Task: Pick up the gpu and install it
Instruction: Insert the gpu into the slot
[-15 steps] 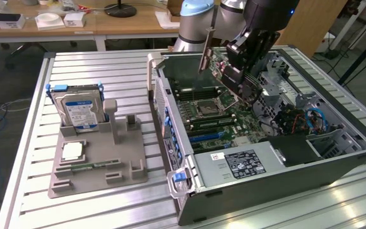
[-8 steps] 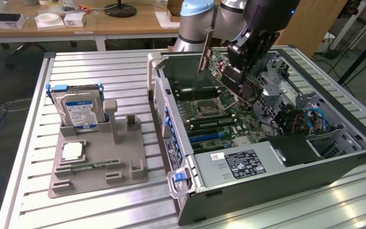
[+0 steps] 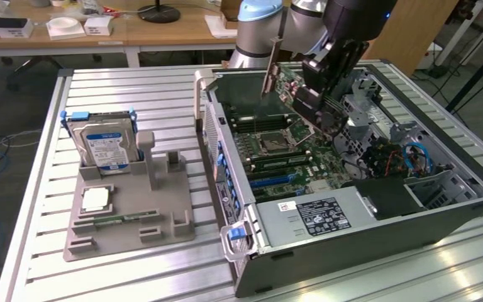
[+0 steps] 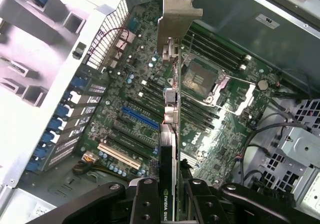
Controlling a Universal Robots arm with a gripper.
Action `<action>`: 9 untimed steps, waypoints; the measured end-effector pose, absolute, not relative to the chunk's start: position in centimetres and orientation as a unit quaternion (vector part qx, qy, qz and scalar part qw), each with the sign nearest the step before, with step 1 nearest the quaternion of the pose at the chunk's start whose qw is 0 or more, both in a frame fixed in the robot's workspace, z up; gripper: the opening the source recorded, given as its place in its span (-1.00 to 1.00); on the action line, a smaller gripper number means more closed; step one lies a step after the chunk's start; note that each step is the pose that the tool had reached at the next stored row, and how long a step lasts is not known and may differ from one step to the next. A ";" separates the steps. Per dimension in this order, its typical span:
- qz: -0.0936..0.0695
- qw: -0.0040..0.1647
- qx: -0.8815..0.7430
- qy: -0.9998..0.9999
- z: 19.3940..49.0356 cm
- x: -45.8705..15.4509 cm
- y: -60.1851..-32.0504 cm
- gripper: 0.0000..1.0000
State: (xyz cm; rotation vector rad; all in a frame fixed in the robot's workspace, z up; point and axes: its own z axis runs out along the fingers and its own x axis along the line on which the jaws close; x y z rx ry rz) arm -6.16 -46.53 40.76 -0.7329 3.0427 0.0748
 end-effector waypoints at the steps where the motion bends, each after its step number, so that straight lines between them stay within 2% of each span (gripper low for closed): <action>1: 0.024 0.005 -0.236 0.972 40.8 -6.1 -46.5 -0.48; 9: 0.024 0.005 -0.253 0.967 40.8 -6.1 -46.5 -0.48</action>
